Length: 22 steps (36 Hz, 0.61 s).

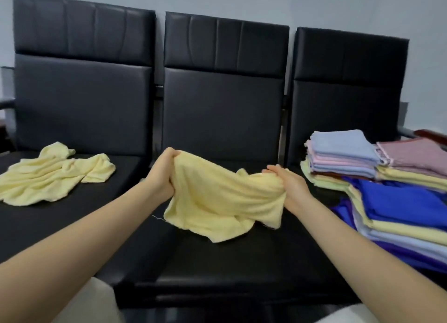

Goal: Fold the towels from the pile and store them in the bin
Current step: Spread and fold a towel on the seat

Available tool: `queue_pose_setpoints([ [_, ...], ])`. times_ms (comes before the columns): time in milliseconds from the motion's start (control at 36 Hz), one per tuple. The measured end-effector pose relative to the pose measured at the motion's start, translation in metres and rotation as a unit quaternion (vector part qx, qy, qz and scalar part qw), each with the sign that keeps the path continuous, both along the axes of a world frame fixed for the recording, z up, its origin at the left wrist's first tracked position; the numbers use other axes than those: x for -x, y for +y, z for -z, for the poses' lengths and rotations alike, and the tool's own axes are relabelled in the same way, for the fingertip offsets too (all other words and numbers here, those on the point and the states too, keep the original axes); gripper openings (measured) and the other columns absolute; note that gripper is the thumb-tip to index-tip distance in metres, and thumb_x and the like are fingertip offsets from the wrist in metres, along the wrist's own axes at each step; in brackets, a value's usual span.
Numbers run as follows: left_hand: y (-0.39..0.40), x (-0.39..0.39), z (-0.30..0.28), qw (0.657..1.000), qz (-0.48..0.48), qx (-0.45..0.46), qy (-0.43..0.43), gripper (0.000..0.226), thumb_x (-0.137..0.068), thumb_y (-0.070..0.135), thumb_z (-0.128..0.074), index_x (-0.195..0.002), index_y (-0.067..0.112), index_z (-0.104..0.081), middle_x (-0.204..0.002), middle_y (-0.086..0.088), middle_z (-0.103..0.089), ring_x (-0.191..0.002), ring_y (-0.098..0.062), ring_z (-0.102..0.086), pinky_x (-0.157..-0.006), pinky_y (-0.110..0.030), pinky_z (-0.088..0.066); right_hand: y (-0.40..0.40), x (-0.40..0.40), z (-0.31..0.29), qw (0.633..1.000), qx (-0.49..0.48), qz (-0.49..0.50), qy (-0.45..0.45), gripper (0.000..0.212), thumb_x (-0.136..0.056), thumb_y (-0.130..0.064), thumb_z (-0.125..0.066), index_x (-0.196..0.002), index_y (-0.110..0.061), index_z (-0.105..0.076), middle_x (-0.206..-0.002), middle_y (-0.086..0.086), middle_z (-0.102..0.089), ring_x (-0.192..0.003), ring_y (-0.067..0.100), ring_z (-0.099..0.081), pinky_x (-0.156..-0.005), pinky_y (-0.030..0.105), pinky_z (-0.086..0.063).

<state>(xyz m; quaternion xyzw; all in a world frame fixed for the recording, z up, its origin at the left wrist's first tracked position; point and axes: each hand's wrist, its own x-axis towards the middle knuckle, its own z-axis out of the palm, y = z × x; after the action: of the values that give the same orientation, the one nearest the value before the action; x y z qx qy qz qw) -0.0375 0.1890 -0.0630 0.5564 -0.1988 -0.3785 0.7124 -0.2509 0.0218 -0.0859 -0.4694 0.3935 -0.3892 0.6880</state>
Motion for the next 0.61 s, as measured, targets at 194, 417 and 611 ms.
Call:
queue_pose_setpoints([
  [194, 0.013, -0.012, 0.013, 0.993, 0.080, -0.075, -0.042, 0.037, -0.089, 0.045, -0.060, -0.102, 0.011, -0.068, -0.099, -0.006, -0.071, -0.088, -0.022, -0.068, -0.081, -0.038, -0.054, -0.008, 0.017, -0.006, 0.998, -0.020, 0.005, -0.052, 0.021, -0.099, -0.026, -0.055, -0.108, -0.014, -0.070, -0.107, 0.005, -0.063, -0.098, 0.021, -0.062, -0.087, 0.037, -0.051],
  [417, 0.004, -0.005, 0.056, 0.842, 0.164, -0.358, -0.369, 0.045, -0.094, 0.056, -0.046, -0.101, 0.018, -0.068, -0.093, 0.003, -0.067, -0.088, -0.014, -0.062, -0.080, -0.029, -0.050, 0.011, 0.021, 0.029, 0.823, 0.208, -0.225, 0.478, 0.039, -0.087, -0.052, -0.063, -0.079, -0.015, -0.073, -0.085, -0.004, -0.069, -0.094, 0.013, -0.063, -0.088, 0.030, -0.047],
  [611, -0.023, -0.015, 0.063, 0.818, 0.081, -0.369, -0.433, 0.045, -0.095, 0.057, -0.042, -0.079, 0.017, -0.053, -0.082, -0.003, -0.060, -0.074, -0.019, -0.059, -0.075, -0.037, -0.054, -0.002, -0.013, 0.030, 0.845, 0.297, -0.036, 0.443, 0.054, -0.083, -0.064, -0.059, -0.113, -0.019, -0.056, -0.108, -0.005, -0.060, -0.096, 0.014, -0.058, -0.073, 0.031, -0.045],
])
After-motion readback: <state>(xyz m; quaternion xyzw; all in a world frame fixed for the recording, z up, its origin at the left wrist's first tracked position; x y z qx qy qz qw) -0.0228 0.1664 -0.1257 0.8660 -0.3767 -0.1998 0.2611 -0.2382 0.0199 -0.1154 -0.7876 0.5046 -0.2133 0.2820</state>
